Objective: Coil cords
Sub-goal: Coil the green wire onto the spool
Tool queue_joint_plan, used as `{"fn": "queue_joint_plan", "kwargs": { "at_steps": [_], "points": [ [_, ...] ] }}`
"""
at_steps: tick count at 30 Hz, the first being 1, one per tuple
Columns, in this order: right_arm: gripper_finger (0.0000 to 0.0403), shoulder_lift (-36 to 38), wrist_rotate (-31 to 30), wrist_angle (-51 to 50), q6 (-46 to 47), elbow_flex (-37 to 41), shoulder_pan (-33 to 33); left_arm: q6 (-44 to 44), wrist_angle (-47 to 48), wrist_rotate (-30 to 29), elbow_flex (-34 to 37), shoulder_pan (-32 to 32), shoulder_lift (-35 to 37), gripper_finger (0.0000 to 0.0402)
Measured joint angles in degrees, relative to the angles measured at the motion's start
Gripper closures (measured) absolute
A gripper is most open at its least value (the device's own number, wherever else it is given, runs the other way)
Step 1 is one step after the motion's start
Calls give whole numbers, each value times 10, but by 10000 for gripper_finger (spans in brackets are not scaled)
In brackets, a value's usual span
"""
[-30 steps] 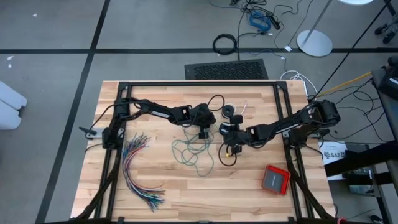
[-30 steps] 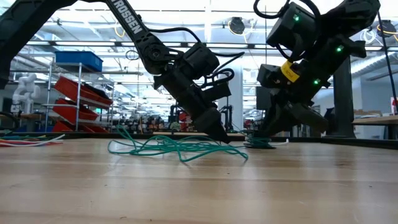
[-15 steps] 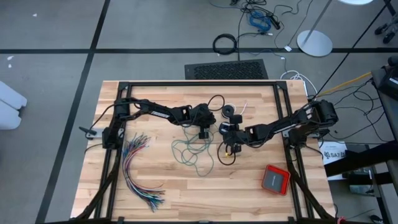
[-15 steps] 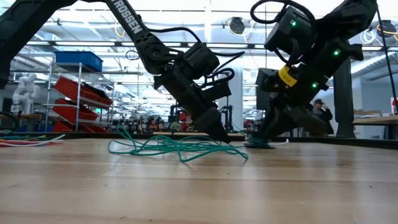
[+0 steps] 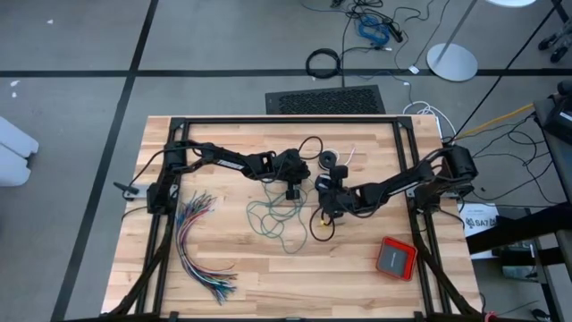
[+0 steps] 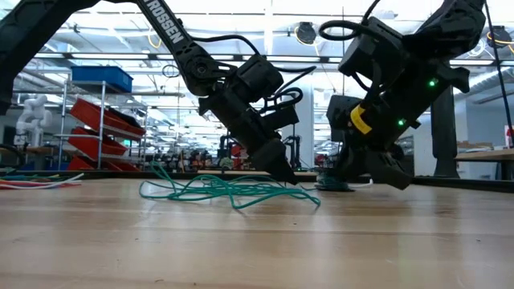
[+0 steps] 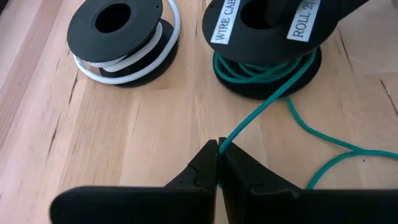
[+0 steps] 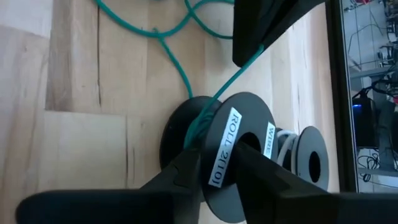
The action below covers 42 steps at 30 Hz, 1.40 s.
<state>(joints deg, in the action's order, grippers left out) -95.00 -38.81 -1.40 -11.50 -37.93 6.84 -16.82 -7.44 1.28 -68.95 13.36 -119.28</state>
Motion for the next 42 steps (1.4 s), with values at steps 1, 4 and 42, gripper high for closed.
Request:
{"fn": "queue_joint_plan", "kwargs": {
  "at_steps": [1,4,42],
  "points": [
    [337,2,-1,0,1,0,0,0,0,0,0,0,0,386],
    [356,8,0,0,5,0,0,0,0,0,0,0,0,386],
    [403,159,73,1,79,1,-9,-45,6,-48,0,1,38,386]
  ]
}}
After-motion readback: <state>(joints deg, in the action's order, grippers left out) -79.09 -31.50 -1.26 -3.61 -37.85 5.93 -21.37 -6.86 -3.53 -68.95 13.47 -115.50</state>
